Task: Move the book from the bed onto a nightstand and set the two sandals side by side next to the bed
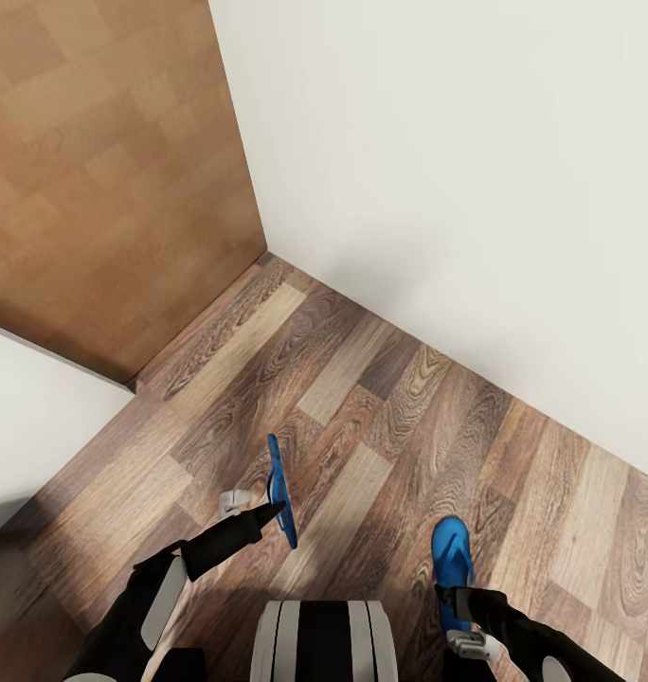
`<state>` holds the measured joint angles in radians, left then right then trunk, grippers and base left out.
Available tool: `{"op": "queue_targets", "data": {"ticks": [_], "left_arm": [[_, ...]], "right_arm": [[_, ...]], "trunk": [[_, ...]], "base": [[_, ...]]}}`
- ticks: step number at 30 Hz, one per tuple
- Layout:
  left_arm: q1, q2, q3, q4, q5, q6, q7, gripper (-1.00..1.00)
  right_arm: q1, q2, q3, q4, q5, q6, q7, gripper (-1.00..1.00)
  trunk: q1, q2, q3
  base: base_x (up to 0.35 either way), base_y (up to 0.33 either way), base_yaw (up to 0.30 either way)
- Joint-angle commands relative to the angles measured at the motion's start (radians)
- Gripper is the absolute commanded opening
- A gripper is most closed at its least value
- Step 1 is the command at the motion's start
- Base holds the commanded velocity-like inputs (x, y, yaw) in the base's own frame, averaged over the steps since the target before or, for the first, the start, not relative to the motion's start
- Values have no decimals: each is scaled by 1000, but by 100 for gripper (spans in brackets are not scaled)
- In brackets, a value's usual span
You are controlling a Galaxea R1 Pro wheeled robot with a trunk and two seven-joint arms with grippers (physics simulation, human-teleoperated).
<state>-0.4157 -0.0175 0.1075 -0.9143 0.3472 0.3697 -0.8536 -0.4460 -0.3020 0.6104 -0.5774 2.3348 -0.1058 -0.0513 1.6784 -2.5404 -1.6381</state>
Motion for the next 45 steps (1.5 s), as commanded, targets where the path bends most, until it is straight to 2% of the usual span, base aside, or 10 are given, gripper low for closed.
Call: {"op": "queue_targets", "data": {"ticks": [1,5,6,30,39,43,45], "left_arm": [[0,-1,3,0,4,9,-4,-100],[0,-1,3,0,4,9,-4,-100],[0,-1,3,0,4,9,-4,-100],[0,-1,3,0,4,10,-4,-100],[0,-1,2,0,3,12,-4,-100],[0,-1,2,0,4,12,-4,-100],[0,-1,1,0,4,12,-4,-100]], "right_arm": [[0,-1,2,-1,11,-2,-4,100],[0,-1,2,-1,11,-2,-4,100],[0,-2,2,-1,11,-2,-4,-100],[0,-2,2,-1,11,0,-4,-100],[0,-2,2,-1,11,0,-4,-100],[-1,-2,2,-1,11,0,-4,-100],[0,-2,2,-1,11,0,-4,-100]], "trunk": [[0,0,-1],[0,0,-1],[0,0,-1],[0,0,-1],[-4,2,34],[-4,2,34],[-5,2,42]], "base": [[0,0,0],[0,0,0],[0,0,0],[0,0,0],[0,0,0],[0,0,0],[0,0,0]]}}
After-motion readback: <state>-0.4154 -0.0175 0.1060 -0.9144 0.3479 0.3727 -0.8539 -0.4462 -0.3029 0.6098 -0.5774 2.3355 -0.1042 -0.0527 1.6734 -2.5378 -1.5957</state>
